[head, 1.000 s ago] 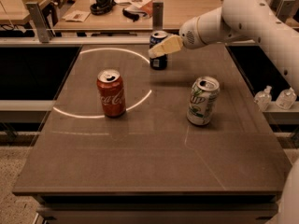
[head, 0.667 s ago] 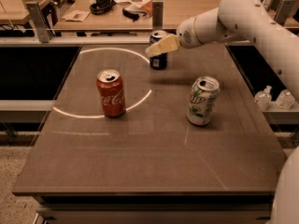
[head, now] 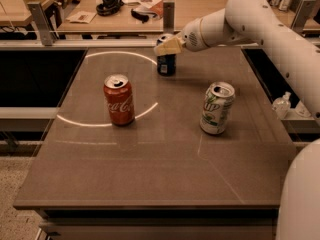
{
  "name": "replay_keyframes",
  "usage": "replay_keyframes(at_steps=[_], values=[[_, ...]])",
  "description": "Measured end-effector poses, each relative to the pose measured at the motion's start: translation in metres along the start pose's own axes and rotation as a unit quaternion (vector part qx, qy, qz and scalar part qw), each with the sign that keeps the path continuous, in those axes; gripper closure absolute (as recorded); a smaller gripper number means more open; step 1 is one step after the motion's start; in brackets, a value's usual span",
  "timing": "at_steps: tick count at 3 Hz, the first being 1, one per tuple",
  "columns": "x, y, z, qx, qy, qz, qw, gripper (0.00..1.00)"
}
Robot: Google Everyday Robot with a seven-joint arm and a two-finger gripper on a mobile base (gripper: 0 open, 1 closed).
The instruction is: Move pepsi can near coke can
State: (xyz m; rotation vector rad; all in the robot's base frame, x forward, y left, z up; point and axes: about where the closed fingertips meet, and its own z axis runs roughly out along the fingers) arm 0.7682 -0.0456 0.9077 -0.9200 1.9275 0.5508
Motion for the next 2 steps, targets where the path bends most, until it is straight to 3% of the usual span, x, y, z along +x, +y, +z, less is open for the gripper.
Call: replay_keyframes(at_steps=[2], values=[[-0.006,0.001,-0.008,-0.010,0.011,0.004,0.9999,0.88]])
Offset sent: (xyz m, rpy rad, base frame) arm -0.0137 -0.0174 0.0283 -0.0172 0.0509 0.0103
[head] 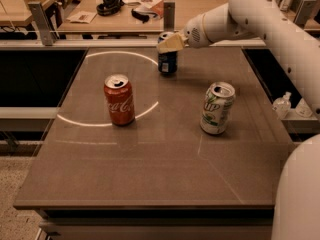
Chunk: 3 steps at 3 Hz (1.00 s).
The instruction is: Move pepsi can near coke can
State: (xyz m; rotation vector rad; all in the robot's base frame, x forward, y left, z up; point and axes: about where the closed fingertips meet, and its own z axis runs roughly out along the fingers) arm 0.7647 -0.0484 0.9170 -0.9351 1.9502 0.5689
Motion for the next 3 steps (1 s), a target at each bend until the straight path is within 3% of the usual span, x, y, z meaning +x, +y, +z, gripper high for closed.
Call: replay_keyframes(at_steps=[1,2,3], values=[[-0.006,0.016,-0.029,-0.011,0.012,0.004,0.9999,1.00],[-0.013,0.040,-0.048,-0.024,0.012,-0.006,0.9996,1.00],[-0.012,0.082,-0.055,-0.062,0.017,-0.010,0.9979,1.00]])
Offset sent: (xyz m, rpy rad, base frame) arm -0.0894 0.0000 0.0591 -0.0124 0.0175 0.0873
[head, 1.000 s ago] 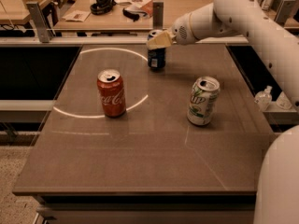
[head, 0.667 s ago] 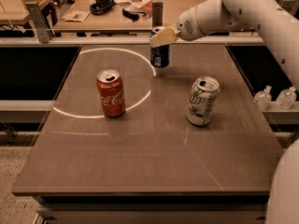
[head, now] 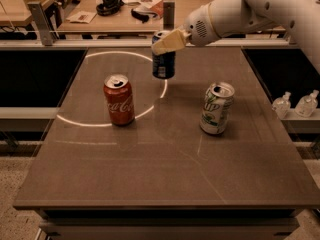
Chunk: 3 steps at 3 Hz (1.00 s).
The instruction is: Move pepsi can near coke can
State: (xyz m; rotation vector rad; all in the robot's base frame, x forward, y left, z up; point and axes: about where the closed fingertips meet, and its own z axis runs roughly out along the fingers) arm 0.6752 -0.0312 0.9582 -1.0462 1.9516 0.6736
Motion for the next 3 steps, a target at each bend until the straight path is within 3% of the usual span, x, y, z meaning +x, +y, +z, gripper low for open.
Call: replay_keyframes(at_steps=[1,2,3], values=[[0.006,0.036,0.007,-0.038,0.006,-0.001,0.9993,1.00],[0.014,0.056,0.013,-0.061,0.013,0.003,0.9981,1.00],[0.025,0.068,0.020,-0.065,0.016,0.009,0.9977,1.00]])
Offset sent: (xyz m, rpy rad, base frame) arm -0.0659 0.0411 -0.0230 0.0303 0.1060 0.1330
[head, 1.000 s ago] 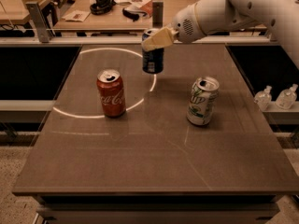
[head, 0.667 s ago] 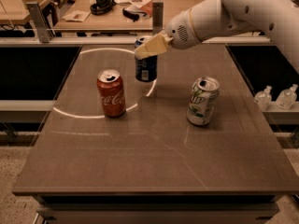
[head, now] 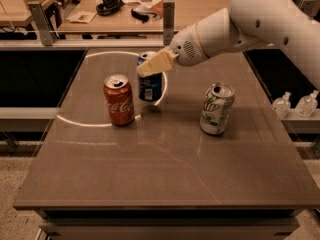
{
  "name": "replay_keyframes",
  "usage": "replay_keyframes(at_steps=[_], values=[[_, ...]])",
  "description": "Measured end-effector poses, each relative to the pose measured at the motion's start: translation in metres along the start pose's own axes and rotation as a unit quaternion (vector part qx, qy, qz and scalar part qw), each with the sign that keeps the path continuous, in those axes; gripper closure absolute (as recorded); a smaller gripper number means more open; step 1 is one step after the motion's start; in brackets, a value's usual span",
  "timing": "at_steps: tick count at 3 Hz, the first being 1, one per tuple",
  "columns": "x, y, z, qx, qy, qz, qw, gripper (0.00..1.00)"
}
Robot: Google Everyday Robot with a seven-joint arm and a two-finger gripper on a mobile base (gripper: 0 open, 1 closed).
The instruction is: Move pepsi can near coke can
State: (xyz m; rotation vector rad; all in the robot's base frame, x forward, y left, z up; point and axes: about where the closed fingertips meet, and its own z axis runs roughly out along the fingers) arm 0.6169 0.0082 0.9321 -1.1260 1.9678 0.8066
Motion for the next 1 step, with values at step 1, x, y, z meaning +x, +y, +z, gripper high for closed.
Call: replay_keyframes(at_steps=[1], values=[[0.0075,0.0102,0.0069,-0.013,-0.005,0.005,0.9999,1.00]])
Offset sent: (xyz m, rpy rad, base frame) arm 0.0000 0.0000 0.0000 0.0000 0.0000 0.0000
